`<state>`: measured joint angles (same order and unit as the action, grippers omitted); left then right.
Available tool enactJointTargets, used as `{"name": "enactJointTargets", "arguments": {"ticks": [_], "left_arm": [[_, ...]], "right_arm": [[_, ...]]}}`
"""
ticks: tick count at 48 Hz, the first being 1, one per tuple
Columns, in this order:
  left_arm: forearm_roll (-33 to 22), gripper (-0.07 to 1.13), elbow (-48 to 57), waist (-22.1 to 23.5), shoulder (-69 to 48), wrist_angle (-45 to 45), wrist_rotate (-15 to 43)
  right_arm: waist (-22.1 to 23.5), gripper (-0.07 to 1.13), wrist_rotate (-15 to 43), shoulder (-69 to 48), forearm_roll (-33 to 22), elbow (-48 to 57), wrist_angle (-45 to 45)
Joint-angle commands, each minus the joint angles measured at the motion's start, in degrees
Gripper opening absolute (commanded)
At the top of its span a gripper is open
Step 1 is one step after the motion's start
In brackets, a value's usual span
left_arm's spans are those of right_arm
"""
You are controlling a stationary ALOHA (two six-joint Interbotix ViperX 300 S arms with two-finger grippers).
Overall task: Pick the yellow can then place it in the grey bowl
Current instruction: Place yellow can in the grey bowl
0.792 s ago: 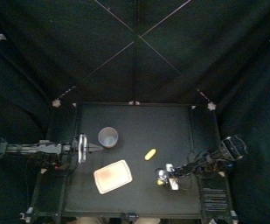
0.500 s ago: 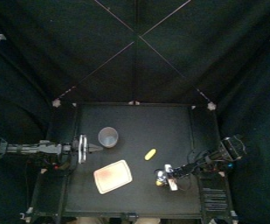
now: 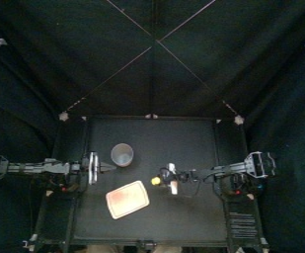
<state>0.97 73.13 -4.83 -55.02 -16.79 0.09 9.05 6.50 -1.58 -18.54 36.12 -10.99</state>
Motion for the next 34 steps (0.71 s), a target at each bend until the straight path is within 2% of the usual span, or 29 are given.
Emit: {"name": "enactJointTargets", "arguments": {"ticks": [1,7,17,34], "left_arm": [[0.1,-0.02,-1.5,-0.1,0.3,-0.5,0.2],[0.2,-0.02,-1.4,-0.2,0.4,-0.5,0.3],[0.2,-0.02,-1.1,-0.3,0.4,-0.5,0.3],[0.2,-0.02,-0.8,-0.4,0.4,-0.4,0.3]], "right_arm": [[3.8,0.69,0.2,3.3,-1.3,-7.6,-2.0],[5.8,0.69,0.2,9.0,-0.3,-14.6,-2.4],[6.1,0.69,0.1,15.6,1.4,-22.2,-2.4],[6.2,0.71,0.3,19.3,4.9,-26.3,-2.4]]}}
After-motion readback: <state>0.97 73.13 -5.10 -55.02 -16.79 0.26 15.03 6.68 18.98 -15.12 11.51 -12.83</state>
